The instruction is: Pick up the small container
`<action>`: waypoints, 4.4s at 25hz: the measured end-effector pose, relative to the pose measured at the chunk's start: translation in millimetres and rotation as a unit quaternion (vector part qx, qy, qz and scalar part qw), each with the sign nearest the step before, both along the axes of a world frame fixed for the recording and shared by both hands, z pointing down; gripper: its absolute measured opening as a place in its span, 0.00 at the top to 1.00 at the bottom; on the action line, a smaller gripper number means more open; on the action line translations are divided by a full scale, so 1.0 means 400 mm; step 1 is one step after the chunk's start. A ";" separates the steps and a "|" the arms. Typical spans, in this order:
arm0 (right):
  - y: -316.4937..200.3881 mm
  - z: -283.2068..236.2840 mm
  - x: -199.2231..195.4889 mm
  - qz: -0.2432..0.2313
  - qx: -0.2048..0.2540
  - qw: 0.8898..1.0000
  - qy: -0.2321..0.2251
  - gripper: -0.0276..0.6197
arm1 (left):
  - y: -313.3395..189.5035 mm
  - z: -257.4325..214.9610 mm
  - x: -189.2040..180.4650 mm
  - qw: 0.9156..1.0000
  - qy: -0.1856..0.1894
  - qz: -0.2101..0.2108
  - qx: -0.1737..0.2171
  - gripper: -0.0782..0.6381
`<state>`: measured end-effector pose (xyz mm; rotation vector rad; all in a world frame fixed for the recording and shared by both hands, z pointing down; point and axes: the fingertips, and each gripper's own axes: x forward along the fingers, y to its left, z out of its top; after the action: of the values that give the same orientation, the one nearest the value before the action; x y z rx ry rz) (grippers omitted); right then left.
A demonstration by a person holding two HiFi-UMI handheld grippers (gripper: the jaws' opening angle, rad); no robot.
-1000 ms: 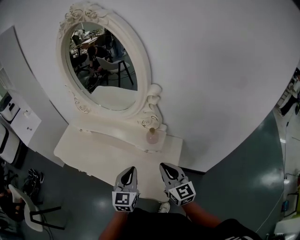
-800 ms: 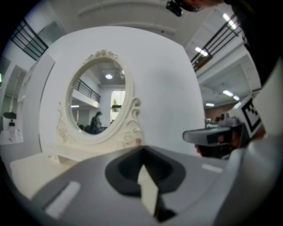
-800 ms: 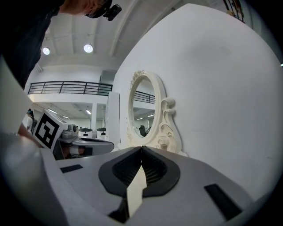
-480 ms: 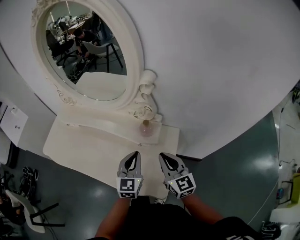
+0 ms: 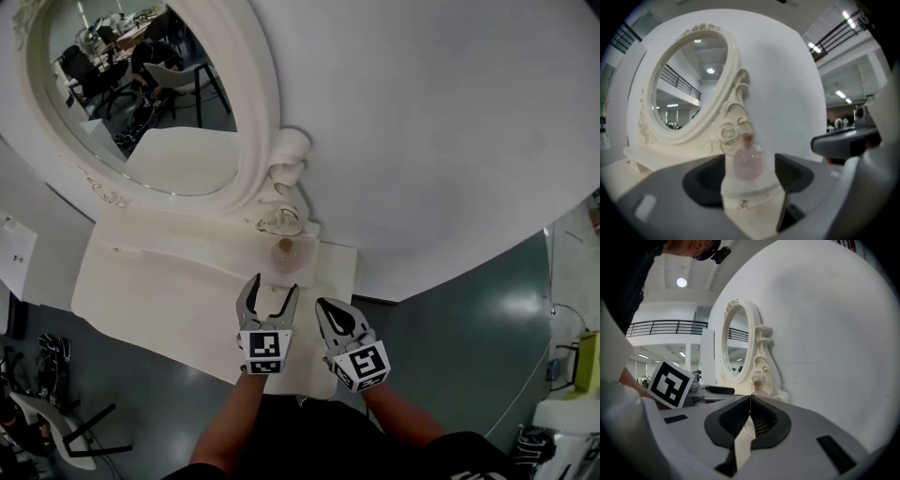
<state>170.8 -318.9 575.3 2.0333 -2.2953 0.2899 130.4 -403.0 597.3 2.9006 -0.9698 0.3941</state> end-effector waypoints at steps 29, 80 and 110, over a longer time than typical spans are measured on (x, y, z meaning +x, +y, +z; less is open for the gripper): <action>-0.071 0.080 0.121 0.041 -0.010 0.999 -0.018 0.95 | -0.161 0.147 0.160 0.988 -0.132 -0.019 -0.082 0.33; -0.019 -0.227 0.068 0.027 0.112 0.993 0.030 0.95 | -0.003 -0.306 -0.030 0.998 -0.025 -0.011 0.054 0.34; 0.038 -0.320 0.007 0.026 0.117 0.989 0.090 0.95 | 0.109 -0.361 -0.095 0.998 0.010 -0.014 0.065 0.34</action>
<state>173.6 -303.8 447.1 2.1242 -2.2598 -0.1644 92.3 -359.6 453.1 2.9968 -1.0702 0.3120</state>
